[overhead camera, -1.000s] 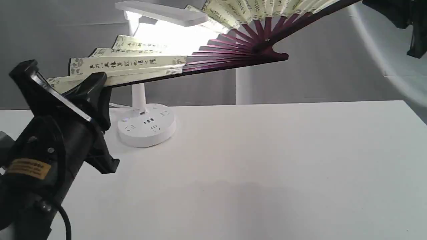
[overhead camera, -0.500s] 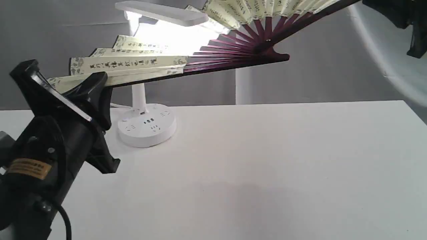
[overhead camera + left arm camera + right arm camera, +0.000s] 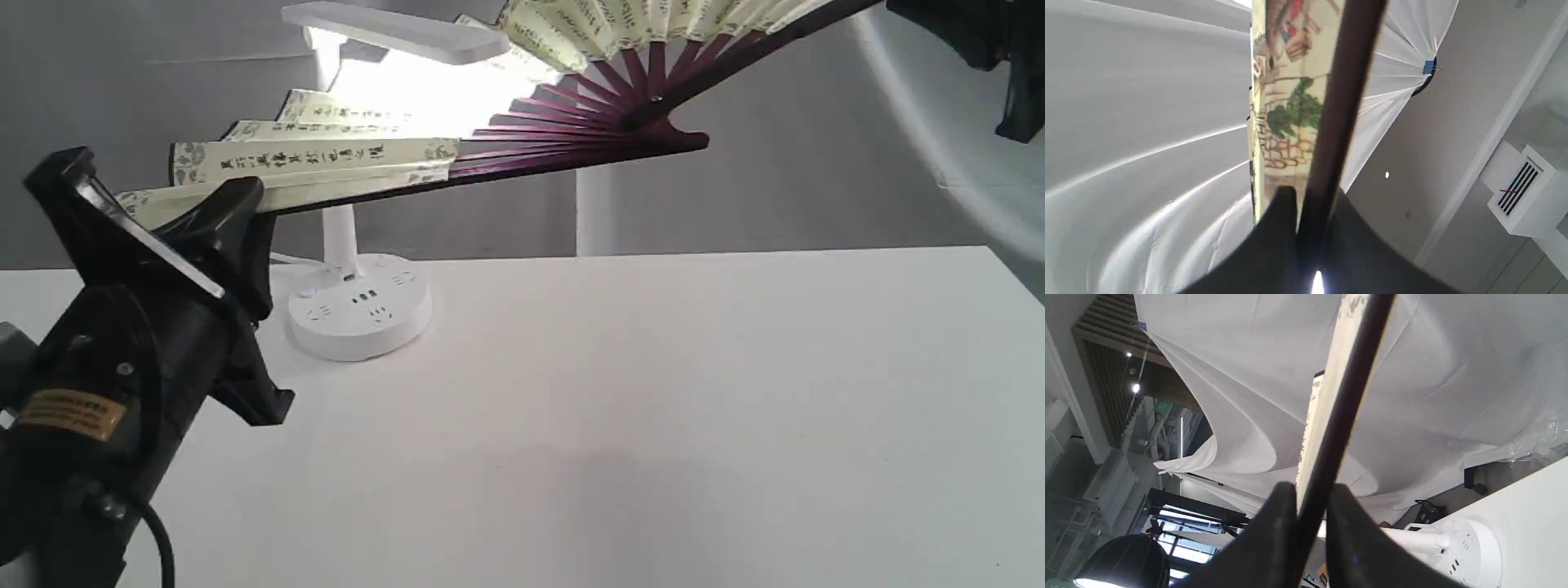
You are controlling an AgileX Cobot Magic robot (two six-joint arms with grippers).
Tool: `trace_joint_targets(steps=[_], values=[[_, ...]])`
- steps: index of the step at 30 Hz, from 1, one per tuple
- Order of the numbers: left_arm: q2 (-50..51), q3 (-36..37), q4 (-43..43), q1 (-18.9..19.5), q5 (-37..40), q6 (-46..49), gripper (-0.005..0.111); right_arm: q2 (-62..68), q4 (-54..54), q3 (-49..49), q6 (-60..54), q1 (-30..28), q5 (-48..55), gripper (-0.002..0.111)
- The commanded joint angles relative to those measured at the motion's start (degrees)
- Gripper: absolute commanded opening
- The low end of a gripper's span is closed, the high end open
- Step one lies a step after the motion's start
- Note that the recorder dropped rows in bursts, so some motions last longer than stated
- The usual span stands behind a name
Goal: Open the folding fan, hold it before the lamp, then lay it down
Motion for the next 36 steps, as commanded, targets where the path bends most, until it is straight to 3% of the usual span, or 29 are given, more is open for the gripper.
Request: trace_joint_targets(steps=[1, 9, 15, 25, 36], values=[[-1.01, -0.31, 0.30, 0.19, -4.06, -2.41, 0.000, -0.21, -1.53, -0.33, -2.35, 0.05, -0.69, 0.000], [-1.01, -0.20, -0.25, 0.19, -2.53, 0.12, 0.000, -0.08, -4.45, 0.96, -0.19, 0.05, -2.82, 0.000], [-1.01, -0.20, -1.17, 0.19, 5.12, 2.44, 0.000, -0.08, -4.45, 5.41, -0.08, 0.05, -4.95, 0.000], [-0.49, -0.20, -1.84, 0.19, 10.60, 12.20, 0.000, -0.08, -4.98, 9.47, -1.49, 0.05, -6.33, 0.000], [6.70, -0.20, 1.84, 0.19, 11.28, 8.66, 0.000, -0.08, -7.47, 13.07, -1.91, 0.05, -9.92, 0.000]])
